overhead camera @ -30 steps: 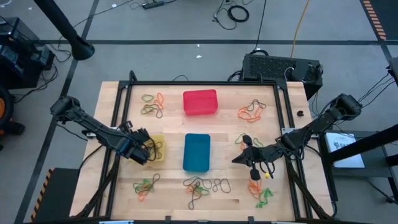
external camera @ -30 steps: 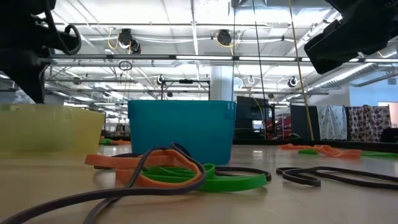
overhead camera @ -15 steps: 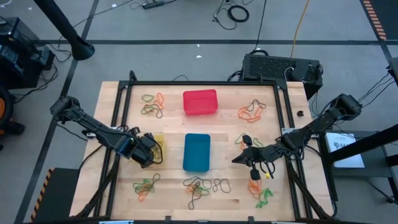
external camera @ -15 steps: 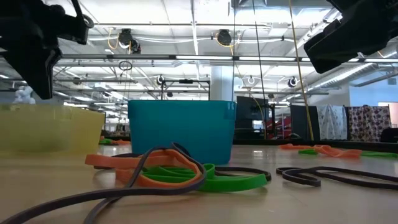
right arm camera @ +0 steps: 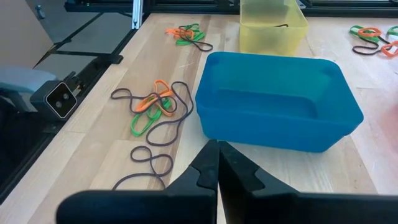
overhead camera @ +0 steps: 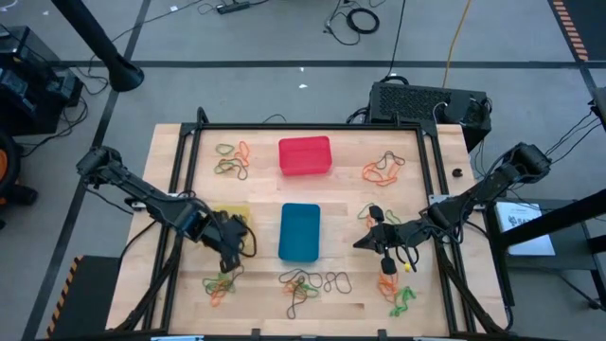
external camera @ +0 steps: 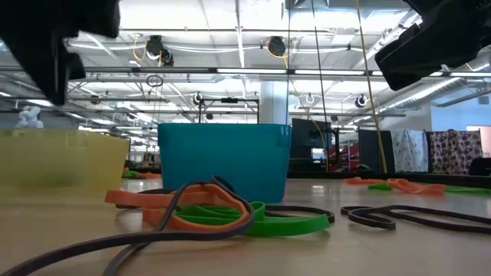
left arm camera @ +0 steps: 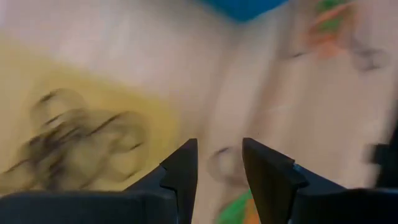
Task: Sort rubber bands into baskets
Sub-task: Put the purple rubber band into the yellow bin
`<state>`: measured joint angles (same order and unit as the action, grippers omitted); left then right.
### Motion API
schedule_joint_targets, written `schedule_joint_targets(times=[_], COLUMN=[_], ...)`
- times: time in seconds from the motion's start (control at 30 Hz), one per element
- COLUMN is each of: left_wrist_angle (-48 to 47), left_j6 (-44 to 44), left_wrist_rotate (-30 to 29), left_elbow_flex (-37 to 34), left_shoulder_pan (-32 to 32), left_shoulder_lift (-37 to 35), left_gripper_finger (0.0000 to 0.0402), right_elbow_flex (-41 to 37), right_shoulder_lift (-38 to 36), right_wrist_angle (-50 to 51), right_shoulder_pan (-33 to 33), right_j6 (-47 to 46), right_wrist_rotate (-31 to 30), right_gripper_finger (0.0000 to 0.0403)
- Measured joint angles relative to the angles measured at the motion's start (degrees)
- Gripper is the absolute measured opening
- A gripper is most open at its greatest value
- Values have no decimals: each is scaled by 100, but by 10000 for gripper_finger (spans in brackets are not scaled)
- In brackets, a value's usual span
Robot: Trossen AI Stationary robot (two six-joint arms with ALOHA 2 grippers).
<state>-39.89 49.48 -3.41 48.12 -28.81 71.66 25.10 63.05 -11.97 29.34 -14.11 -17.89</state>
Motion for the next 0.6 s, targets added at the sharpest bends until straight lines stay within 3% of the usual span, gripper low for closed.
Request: schedule_joint_targets(times=[0.2, 0.33, 0.6], left_wrist_angle=[1017, 1906, 4428], left_j6=[-47, -114, -1833], left_wrist_rotate=[-15, -337, -950], left_elbow_flex=[7, 7, 7], left_shoulder_pan=[-414, -678, -823], left_shoulder_lift=[158, 588, 2028], left_gripper_finger=[133, 133, 133], right_elbow_flex=[0, -2, -4], right_shoulder_lift=[0, 0, 1], right_wrist_angle=[-27, -110, -527], right_shoulder_pan=[-5, -54, -242], right_j6=[180, 466, 900], right_wrist_rotate=[-1, -1, -1], right_gripper_finger=[0, 0, 0])
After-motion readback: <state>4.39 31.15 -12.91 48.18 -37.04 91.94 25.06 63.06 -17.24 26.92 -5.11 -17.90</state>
